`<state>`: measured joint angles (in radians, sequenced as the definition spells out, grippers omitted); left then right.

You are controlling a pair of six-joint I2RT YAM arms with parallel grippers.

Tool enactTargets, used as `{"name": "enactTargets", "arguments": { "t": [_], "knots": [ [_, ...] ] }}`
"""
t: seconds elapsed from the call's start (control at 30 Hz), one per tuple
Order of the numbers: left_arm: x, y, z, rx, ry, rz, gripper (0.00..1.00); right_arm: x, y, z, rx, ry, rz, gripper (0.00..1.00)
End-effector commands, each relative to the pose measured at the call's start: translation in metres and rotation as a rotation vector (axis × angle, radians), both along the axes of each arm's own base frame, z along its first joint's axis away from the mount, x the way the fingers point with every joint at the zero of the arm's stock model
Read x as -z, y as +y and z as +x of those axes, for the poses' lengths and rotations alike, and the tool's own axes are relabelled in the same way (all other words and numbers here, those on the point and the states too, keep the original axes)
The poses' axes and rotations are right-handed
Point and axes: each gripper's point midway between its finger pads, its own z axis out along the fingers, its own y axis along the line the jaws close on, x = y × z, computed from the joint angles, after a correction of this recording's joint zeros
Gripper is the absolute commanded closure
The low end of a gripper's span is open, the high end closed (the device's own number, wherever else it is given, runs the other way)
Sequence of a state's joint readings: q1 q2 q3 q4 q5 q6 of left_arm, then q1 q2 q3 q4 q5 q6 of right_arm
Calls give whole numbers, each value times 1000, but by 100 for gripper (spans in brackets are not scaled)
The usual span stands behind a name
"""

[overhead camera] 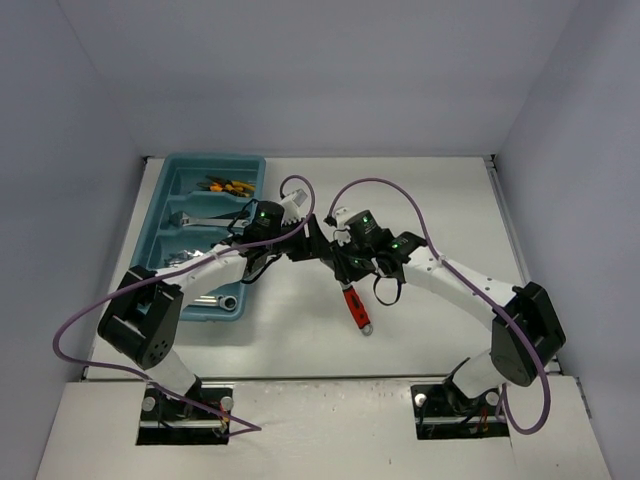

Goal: Sort the tools into containers

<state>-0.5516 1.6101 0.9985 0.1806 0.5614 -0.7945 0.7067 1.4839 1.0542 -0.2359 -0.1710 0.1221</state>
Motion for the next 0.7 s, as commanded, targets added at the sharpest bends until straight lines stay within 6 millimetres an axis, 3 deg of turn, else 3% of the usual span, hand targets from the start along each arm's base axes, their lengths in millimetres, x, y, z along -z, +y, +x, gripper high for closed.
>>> {"name": "enactTargets", "arguments": {
  "t": [0.0,0.13,0.3,0.4,0.47,0.6,0.67],
  "knots": [
    [-48,-27,7,74,-149,-146,55,-51,21,15,-34,-149,153,100],
    [-46,-37,-1,116,-136,-176,64,-52,21,15,-35,-154,160,100],
    [-46,-38,-3,124,-129,-186,100,-51,20,15,-33,-157,164,100],
    [-51,-37,-3,111,-134,-192,100,-53,17,17,-25,-162,166,100],
    [-56,-34,-1,86,-131,-200,100,-57,16,17,-19,-167,173,82],
    [-82,-27,4,45,-154,-242,100,-86,8,17,9,-220,224,27],
    [-96,-22,8,24,-167,-263,100,-101,2,19,33,-246,245,17]
  ]
}}
